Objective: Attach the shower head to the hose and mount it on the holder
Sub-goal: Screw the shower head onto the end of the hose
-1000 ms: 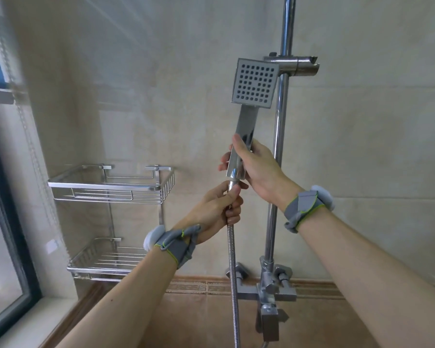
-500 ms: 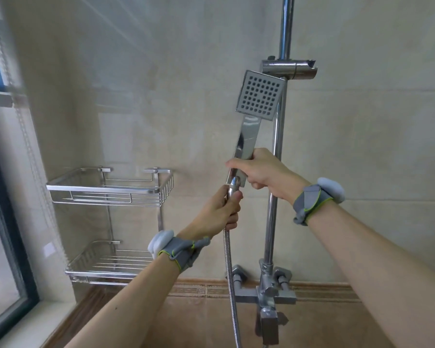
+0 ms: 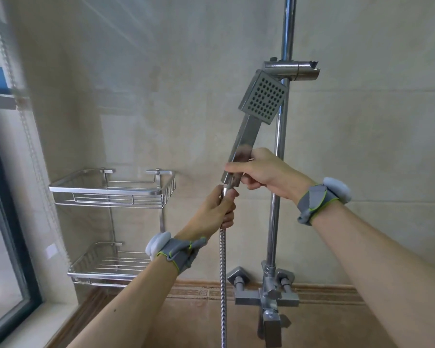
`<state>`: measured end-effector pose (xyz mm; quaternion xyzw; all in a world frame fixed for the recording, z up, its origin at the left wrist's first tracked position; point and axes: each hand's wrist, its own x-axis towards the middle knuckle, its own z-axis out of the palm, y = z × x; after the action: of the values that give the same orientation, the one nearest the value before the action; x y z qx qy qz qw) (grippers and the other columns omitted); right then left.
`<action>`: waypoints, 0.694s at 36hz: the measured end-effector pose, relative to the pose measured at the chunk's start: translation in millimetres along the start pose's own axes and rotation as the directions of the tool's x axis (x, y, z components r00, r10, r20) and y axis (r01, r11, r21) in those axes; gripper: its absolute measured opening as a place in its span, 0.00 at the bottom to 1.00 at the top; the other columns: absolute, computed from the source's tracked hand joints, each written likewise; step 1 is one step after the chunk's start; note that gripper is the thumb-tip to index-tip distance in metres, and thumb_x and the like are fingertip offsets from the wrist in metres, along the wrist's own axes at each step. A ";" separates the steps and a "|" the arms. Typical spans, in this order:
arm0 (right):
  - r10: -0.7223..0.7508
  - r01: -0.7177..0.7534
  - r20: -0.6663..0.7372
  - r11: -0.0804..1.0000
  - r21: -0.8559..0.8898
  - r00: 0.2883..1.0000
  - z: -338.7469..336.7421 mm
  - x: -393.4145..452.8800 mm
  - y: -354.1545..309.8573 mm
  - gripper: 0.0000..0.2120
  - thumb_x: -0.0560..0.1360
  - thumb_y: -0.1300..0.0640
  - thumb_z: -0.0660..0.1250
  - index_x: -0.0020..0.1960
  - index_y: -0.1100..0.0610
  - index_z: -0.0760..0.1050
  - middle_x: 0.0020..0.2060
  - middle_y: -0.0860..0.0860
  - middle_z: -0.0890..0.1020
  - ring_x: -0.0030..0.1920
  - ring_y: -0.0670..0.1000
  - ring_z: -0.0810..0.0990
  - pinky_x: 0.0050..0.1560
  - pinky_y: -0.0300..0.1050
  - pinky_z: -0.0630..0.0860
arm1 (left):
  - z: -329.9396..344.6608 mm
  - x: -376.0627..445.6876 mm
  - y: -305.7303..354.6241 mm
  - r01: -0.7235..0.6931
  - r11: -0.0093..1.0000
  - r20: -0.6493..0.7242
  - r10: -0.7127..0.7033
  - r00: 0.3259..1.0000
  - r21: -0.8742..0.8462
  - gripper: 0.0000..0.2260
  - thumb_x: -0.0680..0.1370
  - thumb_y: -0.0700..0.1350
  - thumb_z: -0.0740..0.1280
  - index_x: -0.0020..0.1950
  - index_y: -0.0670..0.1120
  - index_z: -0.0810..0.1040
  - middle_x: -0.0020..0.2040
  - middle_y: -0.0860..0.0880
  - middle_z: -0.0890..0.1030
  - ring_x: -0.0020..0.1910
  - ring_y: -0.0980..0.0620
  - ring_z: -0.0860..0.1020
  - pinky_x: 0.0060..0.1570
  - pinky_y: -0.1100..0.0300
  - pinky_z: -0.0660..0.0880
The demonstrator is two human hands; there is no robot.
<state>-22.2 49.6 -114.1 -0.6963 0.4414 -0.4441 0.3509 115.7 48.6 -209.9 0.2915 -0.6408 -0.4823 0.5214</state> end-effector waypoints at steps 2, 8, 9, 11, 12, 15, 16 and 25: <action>-0.004 0.003 -0.037 0.999 -0.032 0.999 0.2 1.6 2.0 0.09 0.73 0.59 0.77 0.46 0.60 0.77 0.35 0.58 0.74 0.26 0.50 0.66 0.26 0.40 0.61 | 0.4 0.3 1.0 0.001 1.000 -0.019 0.000 1.000 0.018 0.06 0.82 0.45 0.56 0.53 0.43 0.66 0.30 0.52 0.60 0.24 0.56 0.58 0.25 0.64 0.57; -0.075 0.036 -0.168 0.975 -0.221 0.983 6.5 4.9 -1.3 0.21 0.66 0.46 0.80 0.41 0.62 0.78 0.28 0.52 0.76 0.25 0.50 0.70 0.30 0.44 0.69 | 1.9 1.1 2.9 -0.028 0.999 -0.031 0.029 0.999 0.044 0.05 0.82 0.44 0.56 0.53 0.43 0.66 0.30 0.52 0.60 0.25 0.55 0.57 0.27 0.60 0.54; -0.080 0.035 -0.181 0.970 -0.243 0.980 6.7 4.7 -3.2 0.20 0.66 0.46 0.80 0.39 0.59 0.76 0.27 0.51 0.75 0.23 0.49 0.69 0.29 0.42 0.69 | 1.8 0.7 2.9 -0.031 0.999 -0.023 0.032 0.999 0.038 0.05 0.82 0.44 0.56 0.53 0.43 0.66 0.30 0.52 0.60 0.26 0.54 0.57 0.28 0.59 0.53; -0.085 0.030 -0.198 0.964 -0.265 0.976 7.2 3.0 -6.6 0.19 0.68 0.49 0.80 0.36 0.56 0.72 0.24 0.49 0.73 0.19 0.47 0.67 0.25 0.38 0.67 | 1.8 -0.9 3.5 -0.039 0.999 -0.010 0.039 0.999 0.025 0.05 0.82 0.44 0.57 0.53 0.43 0.66 0.29 0.53 0.60 0.27 0.54 0.56 0.30 0.56 0.52; -0.085 0.028 -0.207 0.963 -0.267 0.975 7.6 2.3 -6.9 0.18 0.68 0.50 0.80 0.36 0.56 0.71 0.23 0.48 0.72 0.18 0.46 0.66 0.23 0.37 0.66 | 2.2 -1.4 3.7 -0.043 0.999 -0.006 0.043 0.999 0.020 0.05 0.82 0.44 0.57 0.53 0.43 0.66 0.30 0.53 0.60 0.27 0.54 0.56 0.31 0.56 0.52; -0.079 0.023 -0.228 0.971 -0.237 0.971 10.0 2.0 -4.3 0.15 0.70 0.53 0.78 0.39 0.57 0.72 0.25 0.50 0.71 0.16 0.45 0.64 0.20 0.34 0.63 | 3.1 -3.2 3.8 -0.046 0.999 0.001 0.046 0.999 0.022 0.06 0.82 0.45 0.57 0.52 0.42 0.68 0.31 0.52 0.60 0.28 0.53 0.57 0.29 0.58 0.54; -0.068 0.017 -0.228 0.975 -0.221 0.971 10.3 1.7 -3.7 0.14 0.70 0.54 0.77 0.39 0.57 0.72 0.26 0.50 0.72 0.16 0.46 0.65 0.20 0.35 0.63 | 3.4 -3.8 3.5 -0.043 0.999 0.004 0.043 0.999 0.024 0.06 0.82 0.45 0.57 0.52 0.42 0.68 0.31 0.52 0.61 0.28 0.54 0.58 0.29 0.59 0.56; 0.053 -0.064 -0.103 0.992 -0.108 0.993 2.9 -3.7 -4.3 0.10 0.72 0.62 0.74 0.37 0.59 0.73 0.21 0.52 0.72 0.19 0.49 0.63 0.22 0.37 0.58 | 2.6 -9.4 -2.2 0.018 0.991 0.109 -0.003 0.994 -0.136 0.08 0.82 0.48 0.58 0.51 0.43 0.70 0.32 0.51 0.58 0.30 0.53 0.57 0.30 0.60 0.56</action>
<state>-18.9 54.9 -112.5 -0.6783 0.5025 -0.4428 0.3020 115.6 56.8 -215.5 0.2319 -0.6321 -0.5430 0.5018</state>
